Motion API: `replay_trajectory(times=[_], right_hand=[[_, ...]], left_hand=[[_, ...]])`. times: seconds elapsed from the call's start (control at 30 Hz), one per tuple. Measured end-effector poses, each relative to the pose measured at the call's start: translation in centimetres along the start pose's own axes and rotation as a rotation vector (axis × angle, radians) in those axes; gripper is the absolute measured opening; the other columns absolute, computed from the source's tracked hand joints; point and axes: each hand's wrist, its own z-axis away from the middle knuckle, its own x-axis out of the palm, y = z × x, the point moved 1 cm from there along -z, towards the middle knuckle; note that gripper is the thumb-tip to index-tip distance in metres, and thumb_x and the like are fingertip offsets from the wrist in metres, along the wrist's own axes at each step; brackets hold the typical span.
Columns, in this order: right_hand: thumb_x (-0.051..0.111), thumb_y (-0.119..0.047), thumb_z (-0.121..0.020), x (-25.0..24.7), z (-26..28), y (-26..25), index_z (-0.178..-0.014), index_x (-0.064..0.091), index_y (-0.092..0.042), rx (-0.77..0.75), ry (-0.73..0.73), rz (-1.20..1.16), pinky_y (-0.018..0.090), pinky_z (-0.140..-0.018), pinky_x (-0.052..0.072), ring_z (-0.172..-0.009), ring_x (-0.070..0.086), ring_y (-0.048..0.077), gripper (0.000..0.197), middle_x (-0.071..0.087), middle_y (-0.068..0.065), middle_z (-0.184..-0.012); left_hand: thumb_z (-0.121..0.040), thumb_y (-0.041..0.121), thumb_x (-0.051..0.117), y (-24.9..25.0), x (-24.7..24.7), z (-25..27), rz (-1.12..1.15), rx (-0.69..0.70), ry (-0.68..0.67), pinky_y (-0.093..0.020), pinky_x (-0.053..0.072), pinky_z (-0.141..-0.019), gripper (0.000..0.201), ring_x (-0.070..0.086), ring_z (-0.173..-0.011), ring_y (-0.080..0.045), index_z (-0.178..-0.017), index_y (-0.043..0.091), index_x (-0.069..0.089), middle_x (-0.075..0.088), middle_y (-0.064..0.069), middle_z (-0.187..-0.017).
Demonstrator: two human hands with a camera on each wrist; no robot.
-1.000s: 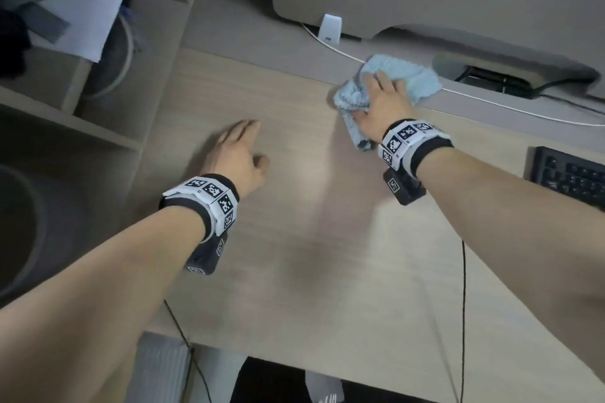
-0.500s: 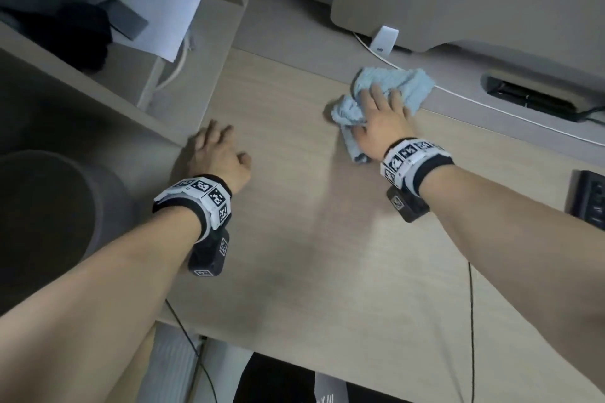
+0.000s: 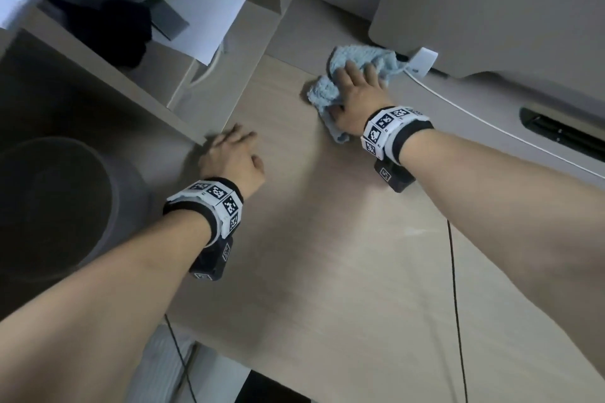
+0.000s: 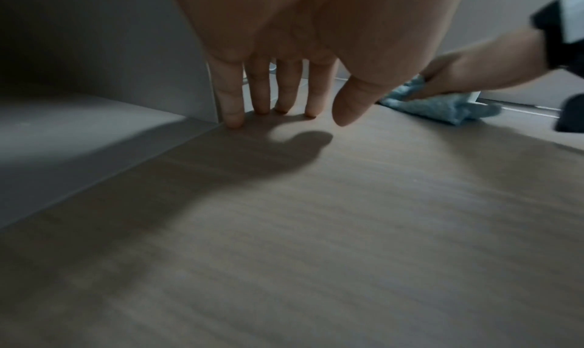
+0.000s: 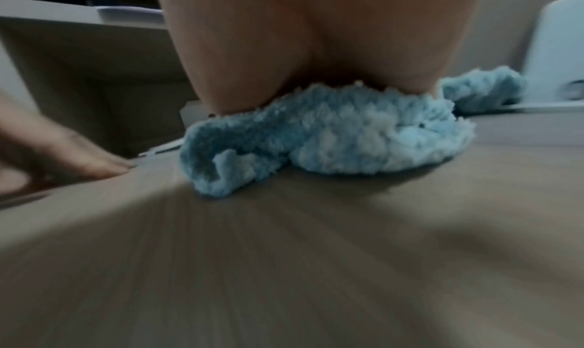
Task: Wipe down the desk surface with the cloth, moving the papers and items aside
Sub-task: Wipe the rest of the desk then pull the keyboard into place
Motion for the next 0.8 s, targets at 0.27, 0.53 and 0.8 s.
replay_trajectory(times=[0.27,0.53,0.8], right_hand=[[0.05,-0.043,-0.09,2.2,1.6,-6.4,-0.158,0.009,-0.021,-0.366,-0.07,0.101,0.05,-0.121,0.004,-0.152,-0.003,0.03,0.082,0.003,0.001,-0.166],[0.06,-0.038,-0.081,-2.7,-7.9,-7.3,-0.154,0.021,-0.025,-0.101,-0.08,0.023,0.054,-0.12,0.012,-0.15,0.003,0.032,0.084,0.011,-0.002,-0.164],[0.057,-0.046,-0.087,-0.4,-2.8,-5.7,-0.157,0.014,-0.029,-0.212,-0.097,0.025,0.051,-0.121,0.003,-0.152,-0.005,0.028,0.084,0.004,-0.004,-0.166]], left_hand=[[-0.084,0.029,0.051,-0.6,0.5,-0.3,-0.023,0.021,-0.009,-0.042,0.04,-0.1,0.048,0.039,-0.133,-0.024,-0.131,0.033,0.053,0.038,0.009,-0.153],[-0.078,0.029,0.05,-1.1,1.9,-0.6,0.033,0.007,0.025,-0.043,0.044,-0.103,0.056,0.038,-0.135,-0.021,-0.133,0.034,0.052,0.039,0.009,-0.153],[-0.076,0.024,0.053,-1.0,1.9,-0.5,0.06,0.015,0.048,-0.041,0.043,-0.103,0.056,0.039,-0.135,-0.022,-0.132,0.032,0.055,0.042,0.004,-0.151]])
